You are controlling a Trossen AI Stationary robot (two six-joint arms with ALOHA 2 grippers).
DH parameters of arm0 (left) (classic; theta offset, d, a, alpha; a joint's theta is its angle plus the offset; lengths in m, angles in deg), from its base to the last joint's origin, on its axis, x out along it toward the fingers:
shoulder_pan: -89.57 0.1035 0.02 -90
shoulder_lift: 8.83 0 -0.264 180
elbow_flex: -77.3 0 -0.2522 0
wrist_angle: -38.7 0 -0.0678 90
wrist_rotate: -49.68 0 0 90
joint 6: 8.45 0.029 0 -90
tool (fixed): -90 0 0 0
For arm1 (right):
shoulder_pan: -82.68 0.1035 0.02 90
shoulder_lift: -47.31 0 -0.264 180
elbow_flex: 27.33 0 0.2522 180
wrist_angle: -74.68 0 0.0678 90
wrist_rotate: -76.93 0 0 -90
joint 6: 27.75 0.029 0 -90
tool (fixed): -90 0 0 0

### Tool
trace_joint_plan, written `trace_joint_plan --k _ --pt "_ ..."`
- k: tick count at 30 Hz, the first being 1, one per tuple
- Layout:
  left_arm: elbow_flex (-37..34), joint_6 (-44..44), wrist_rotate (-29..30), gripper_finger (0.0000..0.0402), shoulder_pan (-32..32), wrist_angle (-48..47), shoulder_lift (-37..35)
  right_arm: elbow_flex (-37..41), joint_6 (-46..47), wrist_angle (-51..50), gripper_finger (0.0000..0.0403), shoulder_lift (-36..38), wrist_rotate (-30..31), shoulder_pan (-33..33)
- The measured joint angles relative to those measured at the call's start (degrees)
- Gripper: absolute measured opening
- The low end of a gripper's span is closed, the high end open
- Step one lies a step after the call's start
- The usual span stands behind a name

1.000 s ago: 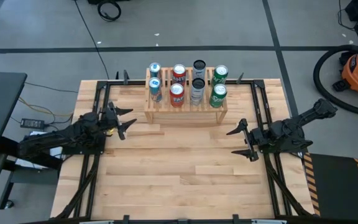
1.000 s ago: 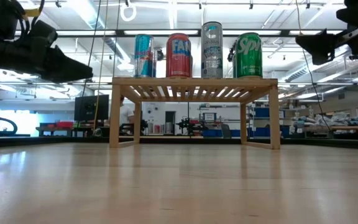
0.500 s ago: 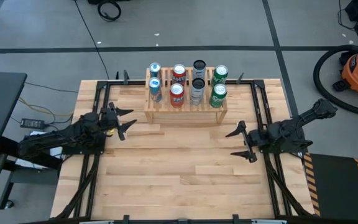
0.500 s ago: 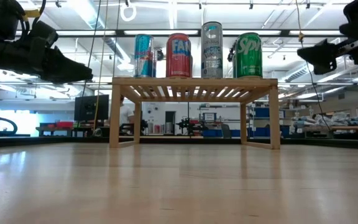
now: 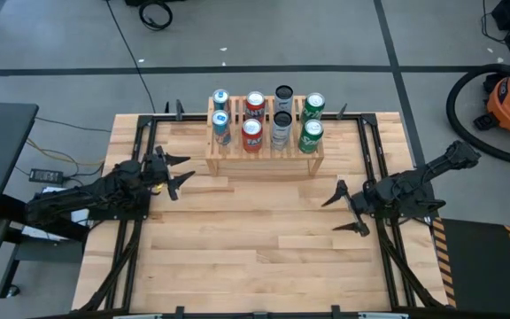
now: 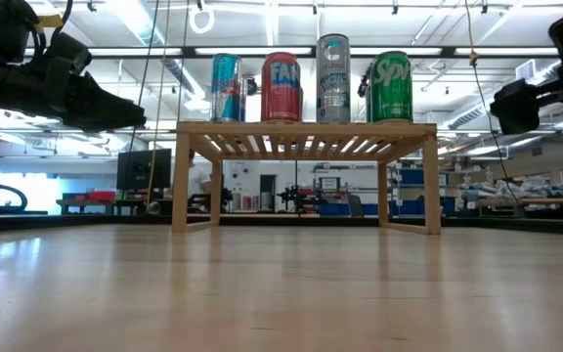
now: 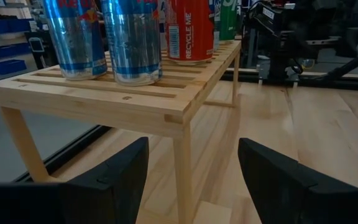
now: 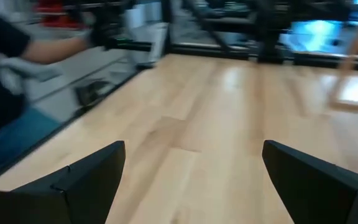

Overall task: Place canned beverage on shelf
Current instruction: Return to Home Position

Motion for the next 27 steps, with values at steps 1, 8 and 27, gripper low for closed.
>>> trace_joint_plan --k 1,8,27 --pt "0.0 -0.02 0.0 0.0249 0.0 -0.01 0.0 0.0 -0.33 0.0 0.039 0.0 -2.18 0.0" --pt "0.0 -0.11 0.0 0.0249 0.0 -0.12 0.0 0.0 -2.24 -1.25 0.039 -0.06 -4.04 0.0" --pt "-0.37 -1.24 -0.44 0.0249 0.0 4.72 0.0 0.0 6.69 -1.02 0.039 -0.11 -3.71 0.0"
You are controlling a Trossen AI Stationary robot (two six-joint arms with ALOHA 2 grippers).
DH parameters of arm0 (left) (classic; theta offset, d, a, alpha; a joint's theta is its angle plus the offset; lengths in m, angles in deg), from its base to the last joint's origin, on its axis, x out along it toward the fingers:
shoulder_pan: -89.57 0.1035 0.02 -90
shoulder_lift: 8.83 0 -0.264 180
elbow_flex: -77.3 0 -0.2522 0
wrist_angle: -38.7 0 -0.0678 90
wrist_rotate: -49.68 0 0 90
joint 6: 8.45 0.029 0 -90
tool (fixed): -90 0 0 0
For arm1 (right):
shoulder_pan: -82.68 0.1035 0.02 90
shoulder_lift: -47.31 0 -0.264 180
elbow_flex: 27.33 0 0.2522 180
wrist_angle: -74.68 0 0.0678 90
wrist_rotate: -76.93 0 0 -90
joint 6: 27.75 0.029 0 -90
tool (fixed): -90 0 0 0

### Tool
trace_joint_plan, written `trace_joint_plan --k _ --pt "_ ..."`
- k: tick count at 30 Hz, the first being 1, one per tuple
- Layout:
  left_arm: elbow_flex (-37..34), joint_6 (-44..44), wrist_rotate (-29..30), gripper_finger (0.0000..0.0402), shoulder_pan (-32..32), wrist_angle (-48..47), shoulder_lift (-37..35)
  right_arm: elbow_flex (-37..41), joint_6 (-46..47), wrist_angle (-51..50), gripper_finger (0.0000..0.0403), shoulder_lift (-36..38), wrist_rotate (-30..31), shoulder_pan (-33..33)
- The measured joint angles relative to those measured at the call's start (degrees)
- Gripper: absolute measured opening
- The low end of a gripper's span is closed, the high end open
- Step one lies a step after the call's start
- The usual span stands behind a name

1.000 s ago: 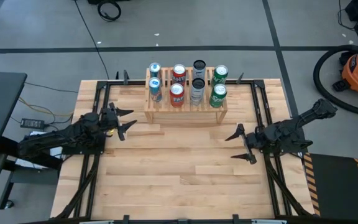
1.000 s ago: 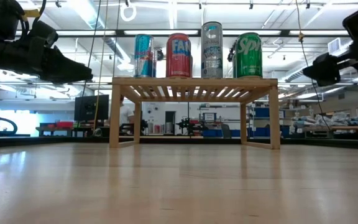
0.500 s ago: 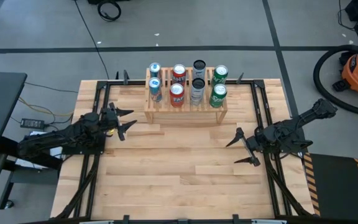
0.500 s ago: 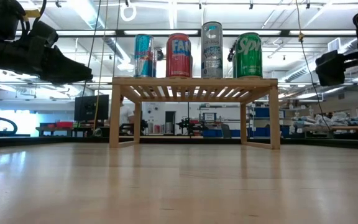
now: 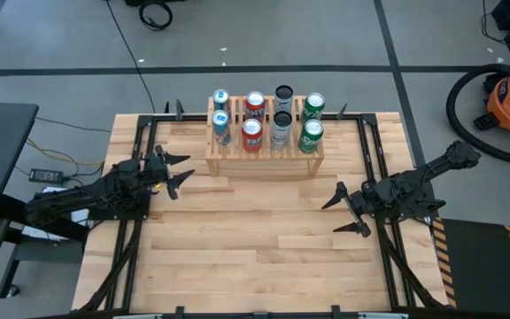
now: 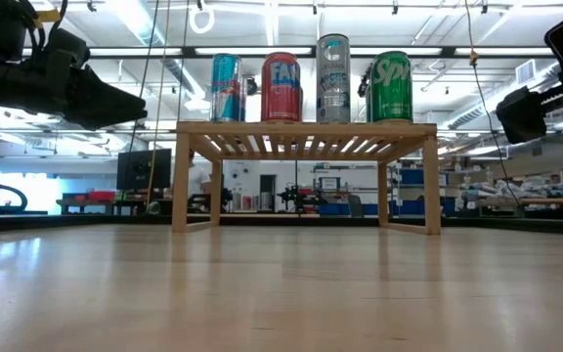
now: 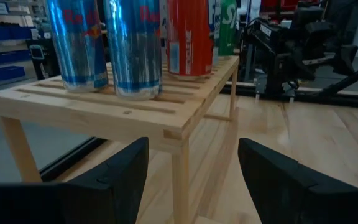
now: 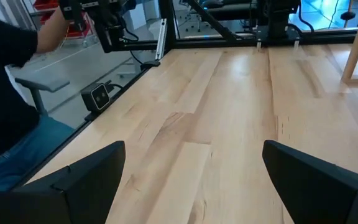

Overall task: Place canned beverage on shelf
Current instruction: Return to Home Position

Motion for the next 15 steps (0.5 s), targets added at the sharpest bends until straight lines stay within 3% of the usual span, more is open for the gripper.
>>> trace_joint_plan --k 8,15 --pt "0.04 0.0 -0.02 0.0249 0.0 0.22 0.0 0.0 0.02 0.02 0.039 0.46 0.0 0.0" --pt "0.11 0.0 -0.04 0.0249 0.0 0.14 -0.04 0.0 0.02 0.11 0.039 5.79 0.0 0.0"
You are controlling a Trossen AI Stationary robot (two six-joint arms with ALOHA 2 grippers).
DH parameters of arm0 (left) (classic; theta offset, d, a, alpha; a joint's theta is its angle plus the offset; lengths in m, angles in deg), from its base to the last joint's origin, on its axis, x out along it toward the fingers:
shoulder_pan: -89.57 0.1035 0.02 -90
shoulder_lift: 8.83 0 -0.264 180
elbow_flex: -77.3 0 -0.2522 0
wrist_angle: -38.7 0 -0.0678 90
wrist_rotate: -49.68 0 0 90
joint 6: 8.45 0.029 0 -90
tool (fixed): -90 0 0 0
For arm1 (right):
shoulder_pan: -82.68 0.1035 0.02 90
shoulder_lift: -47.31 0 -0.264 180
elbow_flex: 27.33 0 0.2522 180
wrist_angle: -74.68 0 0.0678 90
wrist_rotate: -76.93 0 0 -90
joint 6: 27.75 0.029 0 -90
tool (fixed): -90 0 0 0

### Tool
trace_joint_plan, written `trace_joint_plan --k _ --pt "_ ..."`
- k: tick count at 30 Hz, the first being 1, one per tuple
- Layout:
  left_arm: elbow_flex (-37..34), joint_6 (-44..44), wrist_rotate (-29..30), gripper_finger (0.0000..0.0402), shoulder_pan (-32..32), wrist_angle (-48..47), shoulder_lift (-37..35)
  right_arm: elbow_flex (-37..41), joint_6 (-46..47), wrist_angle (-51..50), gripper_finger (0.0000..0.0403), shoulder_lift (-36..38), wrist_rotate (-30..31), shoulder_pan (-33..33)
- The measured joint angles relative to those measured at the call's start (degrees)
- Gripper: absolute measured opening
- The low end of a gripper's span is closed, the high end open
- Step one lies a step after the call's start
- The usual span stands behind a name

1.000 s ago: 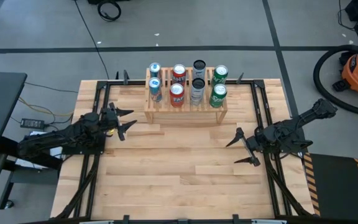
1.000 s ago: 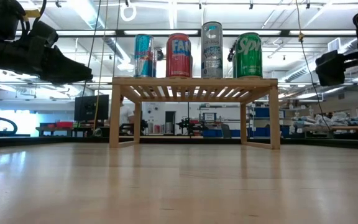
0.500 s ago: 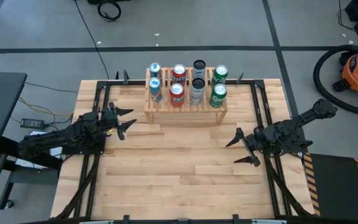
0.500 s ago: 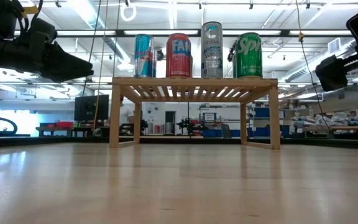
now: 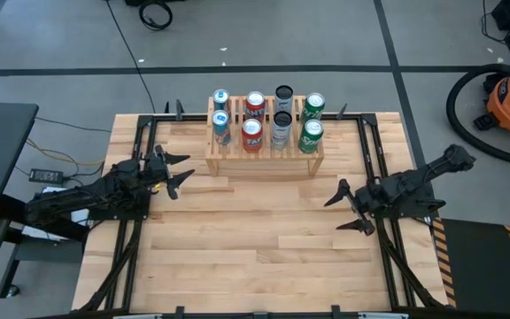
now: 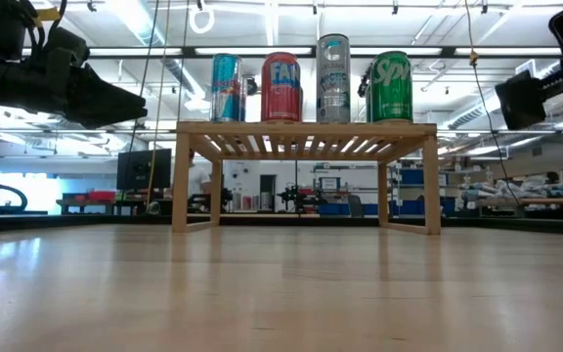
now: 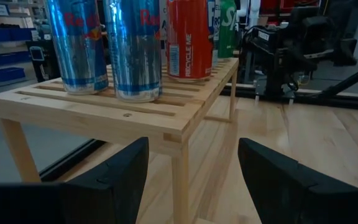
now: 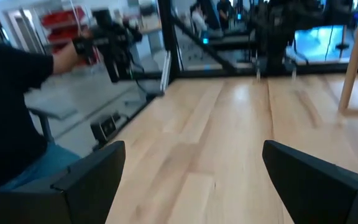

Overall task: Place canned beverage on shelf
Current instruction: Return to Home Position

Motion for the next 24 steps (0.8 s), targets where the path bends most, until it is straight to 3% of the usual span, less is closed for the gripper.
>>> trace_joint_plan --k 8,17,24 --pt "-0.77 -0.13 -0.06 0.0249 0.0 1.48 -0.09 0.0 0.0 0.1 0.039 8.17 0.0 -0.09" --pt "-0.76 0.02 -0.11 0.0249 0.0 0.01 -0.07 0.0 0.02 1.68 0.039 8.02 0.0 -0.53" --pt "-0.79 0.02 -0.11 0.0249 0.0 0.05 -0.07 0.0 0.02 1.68 0.039 8.04 0.0 -6.68"
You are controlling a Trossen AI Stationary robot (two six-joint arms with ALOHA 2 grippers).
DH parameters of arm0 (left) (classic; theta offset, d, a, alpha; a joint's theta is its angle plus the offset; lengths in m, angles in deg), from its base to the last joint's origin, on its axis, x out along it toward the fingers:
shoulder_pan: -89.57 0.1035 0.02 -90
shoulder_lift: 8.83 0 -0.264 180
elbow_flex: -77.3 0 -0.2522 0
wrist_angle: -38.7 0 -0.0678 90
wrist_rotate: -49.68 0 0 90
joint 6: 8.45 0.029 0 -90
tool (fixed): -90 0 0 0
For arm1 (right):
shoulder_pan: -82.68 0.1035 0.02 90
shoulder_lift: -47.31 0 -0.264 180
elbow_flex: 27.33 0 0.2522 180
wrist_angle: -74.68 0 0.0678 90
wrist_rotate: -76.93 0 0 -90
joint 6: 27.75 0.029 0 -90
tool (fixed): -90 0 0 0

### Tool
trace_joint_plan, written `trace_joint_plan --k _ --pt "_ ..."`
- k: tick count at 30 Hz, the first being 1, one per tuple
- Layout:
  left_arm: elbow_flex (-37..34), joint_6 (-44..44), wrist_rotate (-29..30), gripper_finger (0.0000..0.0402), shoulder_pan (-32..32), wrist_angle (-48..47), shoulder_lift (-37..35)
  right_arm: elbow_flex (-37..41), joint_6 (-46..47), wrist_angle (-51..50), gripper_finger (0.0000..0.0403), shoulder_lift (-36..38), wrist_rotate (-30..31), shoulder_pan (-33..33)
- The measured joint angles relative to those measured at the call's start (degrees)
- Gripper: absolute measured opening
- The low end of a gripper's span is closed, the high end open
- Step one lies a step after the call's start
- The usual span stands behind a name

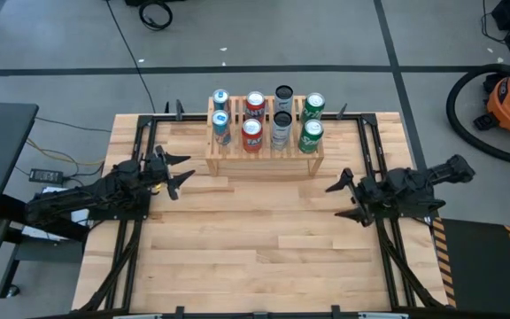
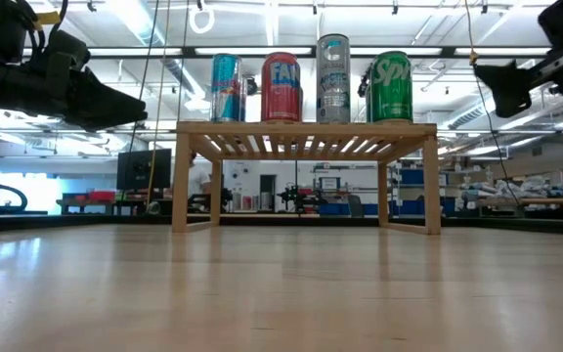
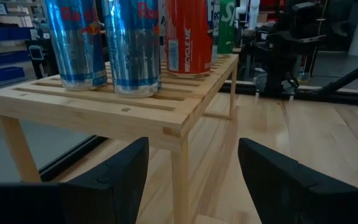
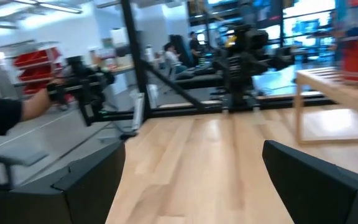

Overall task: Place canned beverage on shelf
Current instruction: Return to Home Position

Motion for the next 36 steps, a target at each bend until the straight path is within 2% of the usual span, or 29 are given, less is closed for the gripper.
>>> trace_joint_plan --k 8,15,28,32,36 --pt "-0.02 0.0 0.02 0.0249 -0.01 0.0 0.0 0.0 0.0 0.0 0.039 0.0 0.0 -9.51" --pt "-0.04 0.0 0.04 0.0249 0.0 0.01 0.0 0.0 0.0 0.0 0.039 0.02 0.02 -15.22" --pt "-0.07 -0.02 0.16 0.0249 -0.25 -0.05 -1.48 0.0 0.0 0.01 0.039 0.02 0.0 -16.14" --pt "-0.07 -0.02 0.15 0.0249 -3.3 -0.05 -5.64 0.0 0.0 0.0 0.039 0.02 0.0 -17.56" --pt "-0.09 -0.02 0.07 0.0249 -7.31 2.59 -5.32 0.0 -0.01 -0.01 0.039 0.02 0.0 -18.42"
